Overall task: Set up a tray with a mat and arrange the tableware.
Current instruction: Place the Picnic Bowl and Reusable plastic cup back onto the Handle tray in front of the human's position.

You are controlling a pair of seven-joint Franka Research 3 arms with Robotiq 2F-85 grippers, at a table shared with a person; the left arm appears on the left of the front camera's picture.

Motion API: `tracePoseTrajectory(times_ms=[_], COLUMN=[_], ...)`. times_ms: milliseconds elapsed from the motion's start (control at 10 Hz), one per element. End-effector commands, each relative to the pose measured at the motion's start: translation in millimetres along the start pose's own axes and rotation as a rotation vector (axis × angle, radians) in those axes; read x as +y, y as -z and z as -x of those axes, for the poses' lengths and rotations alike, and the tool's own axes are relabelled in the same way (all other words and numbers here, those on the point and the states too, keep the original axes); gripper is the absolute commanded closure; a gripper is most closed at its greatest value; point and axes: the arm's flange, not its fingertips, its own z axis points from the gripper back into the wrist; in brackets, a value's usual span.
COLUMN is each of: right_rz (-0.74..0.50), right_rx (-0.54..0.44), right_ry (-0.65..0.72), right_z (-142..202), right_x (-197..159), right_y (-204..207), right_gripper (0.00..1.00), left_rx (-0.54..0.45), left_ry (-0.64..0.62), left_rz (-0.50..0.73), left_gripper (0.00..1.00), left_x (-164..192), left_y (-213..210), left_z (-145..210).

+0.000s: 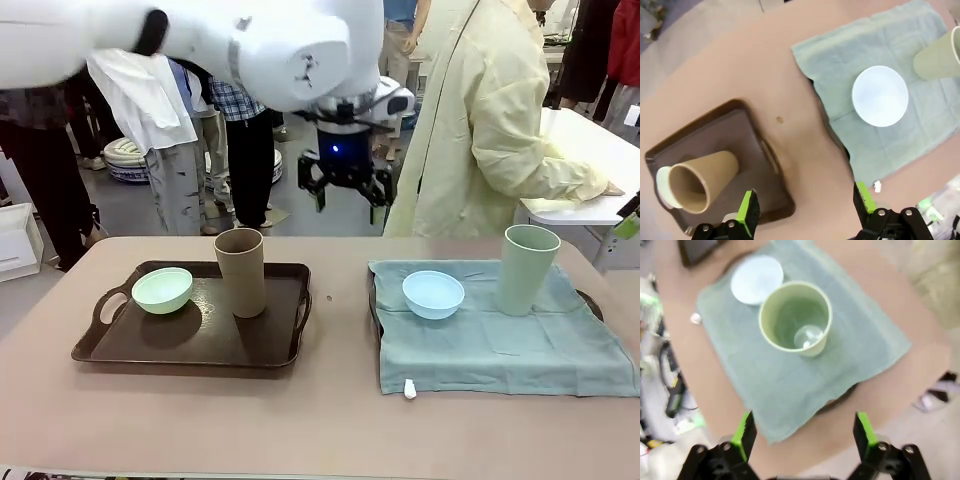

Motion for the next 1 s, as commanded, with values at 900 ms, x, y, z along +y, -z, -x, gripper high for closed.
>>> tracePoseTrajectory(times_ms=[900], right_rz=[0.172], right_rx=[0.038], right_ry=[0.356], right_z=[-115], right_x=[96], right_y=[-37], right_gripper=[0.00], left_rx=[-0.107], left_ry=[-0.098], left_rz=[-0.159], left_gripper=[0.02], left_x=[78], left_y=[-111], left_z=[44])
